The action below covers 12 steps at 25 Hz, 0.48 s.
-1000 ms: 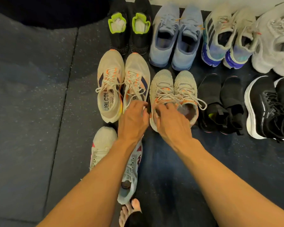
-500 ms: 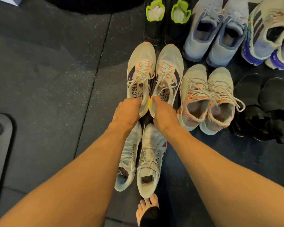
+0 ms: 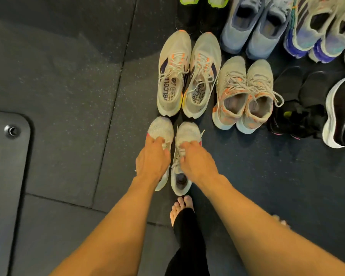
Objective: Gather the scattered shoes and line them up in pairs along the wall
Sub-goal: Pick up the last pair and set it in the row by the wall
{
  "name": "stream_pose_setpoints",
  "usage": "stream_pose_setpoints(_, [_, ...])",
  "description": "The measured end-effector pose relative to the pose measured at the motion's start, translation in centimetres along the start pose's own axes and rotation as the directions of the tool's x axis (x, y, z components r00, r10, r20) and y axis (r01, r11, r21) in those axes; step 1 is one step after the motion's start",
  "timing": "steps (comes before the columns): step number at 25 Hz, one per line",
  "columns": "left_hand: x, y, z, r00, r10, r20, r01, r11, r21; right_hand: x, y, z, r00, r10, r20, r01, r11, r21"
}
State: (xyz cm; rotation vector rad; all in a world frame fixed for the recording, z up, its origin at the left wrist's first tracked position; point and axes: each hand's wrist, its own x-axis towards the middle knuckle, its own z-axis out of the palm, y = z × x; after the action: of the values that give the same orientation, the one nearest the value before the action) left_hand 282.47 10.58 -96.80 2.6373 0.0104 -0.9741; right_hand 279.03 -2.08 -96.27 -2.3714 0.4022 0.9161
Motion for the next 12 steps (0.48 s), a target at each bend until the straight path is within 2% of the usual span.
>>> stream_pose_setpoints(3, [-4.5, -2.9, 2.3, 0.988, -0.144, 0.064, 0.141, 0.989, 0.039, -3.9, -0.2, 4.7, 0.998, 0.039, 0.056, -0.034, 0.996, -0.081])
stream_pose_setpoints(5, [-6.8, -4.7, 4.5, 0.984, -0.115, 0.135, 0.103, 0.990, 0.092, -6.0, 0.4, 7.6, 0.997, 0.041, 0.070, -0.028, 0.984, -0.176])
stream_pose_setpoints(7, [-8.3, -5.9, 7.0, 0.986, -0.052, 0.161, 0.033, 0.993, 0.116, -7.7, 1.4, 10.1, 0.989, 0.085, 0.120, -0.066, 0.985, -0.157])
stream_pose_setpoints(9, [-8.9, -7.1, 9.0, 0.996, -0.004, 0.089, -0.006, 0.993, 0.114, -8.6, 2.5, 11.9, 0.989, 0.098, 0.111, -0.086, 0.990, -0.108])
stream_pose_setpoints(12, [-8.9, -8.4, 11.2, 0.999, -0.013, -0.038, 0.017, 0.992, 0.122, -8.4, 4.0, 13.6, 0.989, 0.126, 0.081, -0.128, 0.992, 0.019])
